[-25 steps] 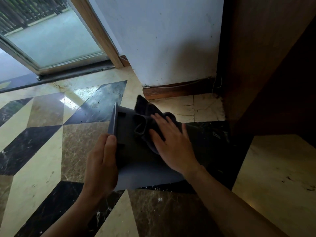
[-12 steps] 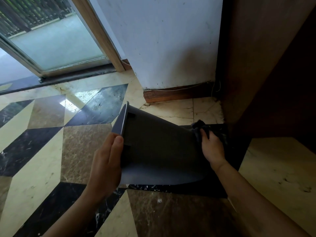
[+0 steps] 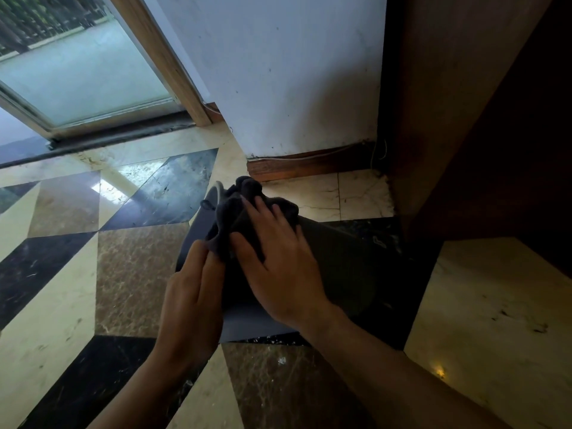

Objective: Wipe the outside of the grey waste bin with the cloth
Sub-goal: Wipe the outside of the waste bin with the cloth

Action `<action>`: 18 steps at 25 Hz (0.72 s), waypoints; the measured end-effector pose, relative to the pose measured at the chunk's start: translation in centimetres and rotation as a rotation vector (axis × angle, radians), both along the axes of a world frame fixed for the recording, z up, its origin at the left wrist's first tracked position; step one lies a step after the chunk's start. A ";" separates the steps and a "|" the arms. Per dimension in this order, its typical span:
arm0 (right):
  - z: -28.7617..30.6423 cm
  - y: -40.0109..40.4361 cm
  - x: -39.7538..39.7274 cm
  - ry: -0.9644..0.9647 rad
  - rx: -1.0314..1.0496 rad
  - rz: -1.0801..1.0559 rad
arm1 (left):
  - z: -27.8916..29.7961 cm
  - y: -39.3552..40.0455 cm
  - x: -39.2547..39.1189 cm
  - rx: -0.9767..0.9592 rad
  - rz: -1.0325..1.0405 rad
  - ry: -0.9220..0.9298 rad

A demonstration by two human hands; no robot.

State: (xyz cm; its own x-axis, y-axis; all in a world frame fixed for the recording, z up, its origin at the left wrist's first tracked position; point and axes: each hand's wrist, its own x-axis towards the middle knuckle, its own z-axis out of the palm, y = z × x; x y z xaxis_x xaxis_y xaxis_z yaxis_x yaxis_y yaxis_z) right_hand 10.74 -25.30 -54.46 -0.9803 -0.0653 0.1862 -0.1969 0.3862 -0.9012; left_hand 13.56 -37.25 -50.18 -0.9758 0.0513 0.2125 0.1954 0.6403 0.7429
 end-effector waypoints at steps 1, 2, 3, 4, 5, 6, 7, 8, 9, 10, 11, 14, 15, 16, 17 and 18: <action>-0.8 0.4 -0.5 -0.018 0.071 -0.003 | 0.0 -0.3 -0.1 -0.028 0.002 0.002; -1.8 0.8 -1.1 -0.046 0.113 0.000 | -0.2 -0.8 -0.2 -0.051 0.014 -0.002; -2.8 1.4 -1.6 -0.083 0.139 0.002 | -0.2 -1.3 -0.2 -0.057 0.033 -0.009; -4.0 2.0 -2.1 -0.127 0.158 -0.004 | -0.3 -1.8 -0.3 -0.058 0.053 -0.014; -5.2 2.9 -2.5 -0.173 0.180 -0.024 | -0.3 -2.5 -0.2 -0.061 0.076 -0.016; -6.5 4.0 -2.8 -0.216 0.201 -0.057 | -0.2 -3.0 -0.2 -0.061 0.100 -0.019; -7.7 5.1 -3.0 -0.256 0.219 -0.095 | -0.1 -3.5 0.0 -0.058 0.121 -0.021; -8.7 6.2 -3.1 -0.291 0.228 -0.130 | -0.1 -3.8 0.1 -0.058 0.137 -0.026; -9.7 7.2 -3.0 -0.322 0.206 -0.163 | 0.0 -4.0 0.1 -0.065 0.145 -0.037; -10.5 8.0 -2.9 -0.355 0.145 -0.196 | 0.1 -3.9 0.0 -0.070 0.145 -0.054; -11.1 8.6 -2.7 -0.389 0.058 -0.233 | 0.1 -3.9 -0.1 -0.075 0.136 -0.070; -12.7 9.5 -2.1 -0.459 -0.110 -0.341 | 0.7 -3.8 -1.1 -0.056 0.141 -0.126; -13.0 9.6 -1.9 -0.476 -0.126 -0.365 | 1.2 -3.9 -1.8 -0.043 0.157 -0.156; -13.2 9.7 -1.9 -0.495 -0.129 -0.383 | 1.6 -4.0 -2.7 -0.036 0.174 -0.190; -13.3 9.8 -1.9 -0.512 -0.126 -0.399 | 2.0 -4.0 -3.9 -0.040 0.196 -0.231; -13.4 9.8 -1.9 -0.526 -0.122 -0.416 | 2.3 -3.9 -5.3 -0.046 0.231 -0.280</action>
